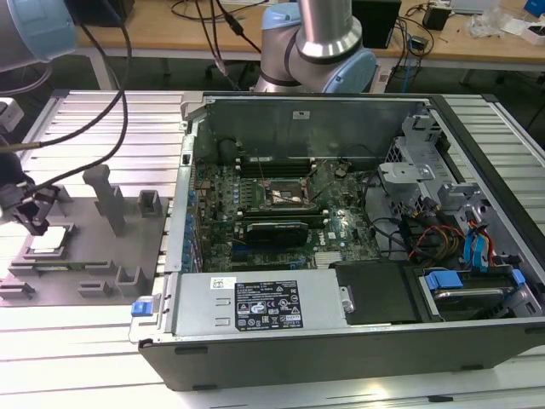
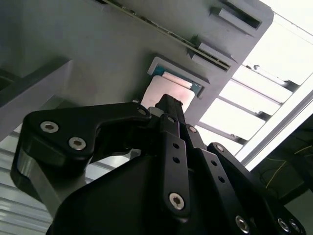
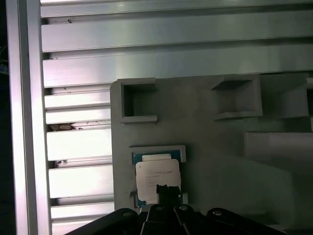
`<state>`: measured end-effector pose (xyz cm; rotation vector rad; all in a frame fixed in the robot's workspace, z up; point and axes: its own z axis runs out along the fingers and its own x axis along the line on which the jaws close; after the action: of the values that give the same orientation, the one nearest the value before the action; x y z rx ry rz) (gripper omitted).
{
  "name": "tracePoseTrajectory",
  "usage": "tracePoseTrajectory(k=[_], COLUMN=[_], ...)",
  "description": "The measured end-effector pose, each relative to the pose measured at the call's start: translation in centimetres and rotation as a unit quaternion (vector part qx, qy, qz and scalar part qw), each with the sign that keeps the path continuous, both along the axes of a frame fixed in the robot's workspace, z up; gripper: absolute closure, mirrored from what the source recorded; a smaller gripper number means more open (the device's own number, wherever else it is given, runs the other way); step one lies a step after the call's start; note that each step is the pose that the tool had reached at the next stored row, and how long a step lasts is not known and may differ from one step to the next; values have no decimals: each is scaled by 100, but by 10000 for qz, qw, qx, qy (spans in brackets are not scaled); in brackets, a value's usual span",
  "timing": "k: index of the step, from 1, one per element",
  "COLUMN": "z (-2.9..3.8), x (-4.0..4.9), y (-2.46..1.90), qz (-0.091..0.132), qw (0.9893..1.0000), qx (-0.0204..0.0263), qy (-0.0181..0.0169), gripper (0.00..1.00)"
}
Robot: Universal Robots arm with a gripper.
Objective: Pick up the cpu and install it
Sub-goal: 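Pick up the cpu and move it towards the insertion slot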
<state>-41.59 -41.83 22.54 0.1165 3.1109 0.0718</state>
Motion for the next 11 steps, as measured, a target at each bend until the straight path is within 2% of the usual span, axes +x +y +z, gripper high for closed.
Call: tracePoseTrajectory(k=[3, 11], z=[-71, -80], x=[0, 0], y=[-2, -2], qz=[0, 0], qw=[10000, 10000], qx=[0, 0], qy=[-1, 0], gripper=[89, 89])
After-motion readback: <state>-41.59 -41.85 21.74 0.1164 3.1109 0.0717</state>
